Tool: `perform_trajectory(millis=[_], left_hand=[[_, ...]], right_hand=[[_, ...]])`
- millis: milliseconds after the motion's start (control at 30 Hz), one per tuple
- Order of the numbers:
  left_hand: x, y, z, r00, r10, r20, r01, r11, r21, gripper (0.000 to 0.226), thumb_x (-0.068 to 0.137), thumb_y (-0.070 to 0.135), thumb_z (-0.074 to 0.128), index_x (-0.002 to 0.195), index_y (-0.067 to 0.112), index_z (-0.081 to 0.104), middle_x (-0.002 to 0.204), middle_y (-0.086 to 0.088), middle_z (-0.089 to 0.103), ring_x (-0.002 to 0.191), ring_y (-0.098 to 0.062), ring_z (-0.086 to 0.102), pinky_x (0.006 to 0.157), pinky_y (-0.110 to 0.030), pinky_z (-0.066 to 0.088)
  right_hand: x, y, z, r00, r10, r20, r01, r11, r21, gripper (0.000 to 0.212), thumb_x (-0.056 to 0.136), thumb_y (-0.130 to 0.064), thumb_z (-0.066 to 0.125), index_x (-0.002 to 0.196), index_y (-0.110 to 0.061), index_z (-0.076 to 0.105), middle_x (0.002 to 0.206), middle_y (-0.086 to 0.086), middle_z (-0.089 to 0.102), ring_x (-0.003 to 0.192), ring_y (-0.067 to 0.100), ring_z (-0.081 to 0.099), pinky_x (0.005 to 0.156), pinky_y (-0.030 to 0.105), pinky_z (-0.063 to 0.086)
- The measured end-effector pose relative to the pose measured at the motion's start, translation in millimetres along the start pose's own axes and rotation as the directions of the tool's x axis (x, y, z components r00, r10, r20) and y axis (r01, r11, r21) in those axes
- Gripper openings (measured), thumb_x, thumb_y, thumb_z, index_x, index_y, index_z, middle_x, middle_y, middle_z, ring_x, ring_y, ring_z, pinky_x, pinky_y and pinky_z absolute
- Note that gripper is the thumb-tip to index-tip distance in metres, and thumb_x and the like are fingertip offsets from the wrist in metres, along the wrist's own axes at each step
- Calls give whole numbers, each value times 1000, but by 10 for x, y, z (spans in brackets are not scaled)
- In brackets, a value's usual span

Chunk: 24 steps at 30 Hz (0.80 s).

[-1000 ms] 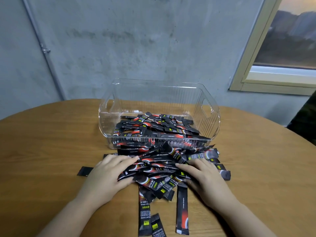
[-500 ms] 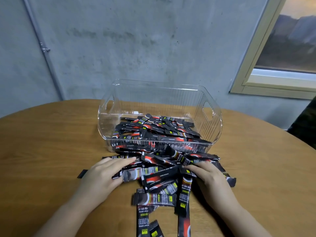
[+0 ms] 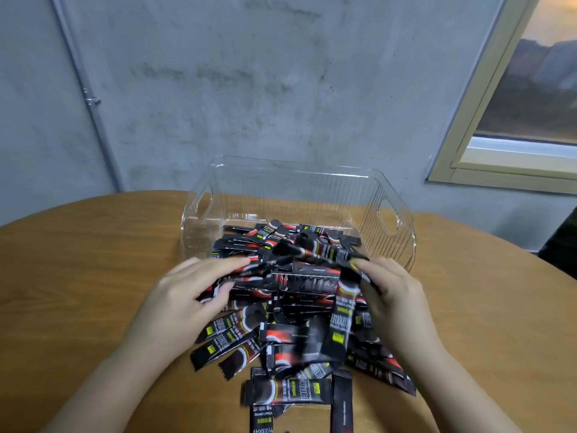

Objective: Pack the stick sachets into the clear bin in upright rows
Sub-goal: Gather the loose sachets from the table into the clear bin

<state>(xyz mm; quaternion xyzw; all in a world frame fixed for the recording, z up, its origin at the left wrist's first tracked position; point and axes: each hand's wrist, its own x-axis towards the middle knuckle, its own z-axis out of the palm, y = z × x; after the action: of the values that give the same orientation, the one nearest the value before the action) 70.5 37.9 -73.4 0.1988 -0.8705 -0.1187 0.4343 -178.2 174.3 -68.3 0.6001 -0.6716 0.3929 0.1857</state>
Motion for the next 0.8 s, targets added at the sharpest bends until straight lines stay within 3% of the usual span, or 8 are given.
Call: perform_trajectory(millis=[100, 200, 267, 367, 433, 500, 667, 800], left_hand=[[324, -14, 59, 998, 56, -19, -56, 998, 36, 34, 87, 19, 61, 119, 29, 63, 109, 38, 56, 100, 16, 52, 90, -6, 39], [657, -75, 188, 996, 92, 9, -93, 988, 126, 44, 83, 7, 68, 121, 29, 61, 108, 15, 67, 96, -11, 61, 82, -31, 51], [812, -120, 298, 995, 92, 33, -96, 979, 178, 48, 82, 5, 70, 123, 27, 60, 109, 8, 68, 97, -15, 58, 80, -36, 53], [918, -159, 452, 979, -61, 196, 18, 976, 216, 53, 90, 24, 63, 140, 29, 44, 134, 6, 54, 120, -14, 45, 100, -43, 44], [926, -204, 519, 906, -248, 343, 133, 936, 325, 70, 91, 43, 56, 150, 32, 21, 152, 9, 31, 138, -14, 26, 113, -41, 24], [901, -232, 532, 861, -327, 389, 173, 909, 380, 74, 90, 51, 51, 151, 31, 15, 156, 9, 22, 143, -15, 17, 115, -40, 17], [744, -214, 429, 896, -277, 346, 165, 934, 318, 54, 96, 45, 45, 146, 29, 33, 150, 9, 37, 141, -14, 28, 115, -38, 21], [569, -221, 352, 905, -238, 351, 163, 960, 229, 51, 95, 50, 42, 141, 27, 44, 145, 8, 44, 137, -12, 35, 113, -41, 28]], right_hand=[[334, -25, 42, 999, 29, -19, -28, 1000, 14, 25, 74, 7, 62, 97, 1, 71, 84, 9, 68, 79, 21, 58, 72, 16, 36], [629, -14, 146, 996, 82, -47, -79, 996, 51, 25, 78, 9, 61, 99, -1, 71, 87, 10, 68, 80, 17, 50, 67, 17, 28], [765, 32, 253, 989, 142, -32, -139, 987, 75, 23, 84, 6, 58, 103, -3, 69, 93, 11, 67, 84, 18, 49, 66, 21, 25], [853, 179, 449, 971, 201, 130, -202, 979, -10, 24, 93, -10, 54, 114, -10, 64, 107, 9, 65, 101, 28, 53, 75, 28, 31], [818, 215, 491, 896, 290, 336, -251, 955, -157, 41, 94, -26, 55, 134, -19, 48, 129, 6, 56, 122, 30, 44, 96, 37, 38], [737, 210, 454, 822, 360, 441, -271, 929, -253, 56, 93, -36, 55, 144, -26, 33, 142, 3, 46, 133, 27, 33, 108, 46, 31], [466, 116, 274, 938, 197, 286, -190, 980, -52, 41, 94, -29, 55, 134, -21, 49, 131, -3, 55, 127, 17, 42, 108, 32, 32], [145, 39, 175, 963, 98, 251, -111, 993, 37, 36, 91, -31, 59, 125, -18, 57, 121, -5, 57, 120, 11, 43, 104, 20, 29]])
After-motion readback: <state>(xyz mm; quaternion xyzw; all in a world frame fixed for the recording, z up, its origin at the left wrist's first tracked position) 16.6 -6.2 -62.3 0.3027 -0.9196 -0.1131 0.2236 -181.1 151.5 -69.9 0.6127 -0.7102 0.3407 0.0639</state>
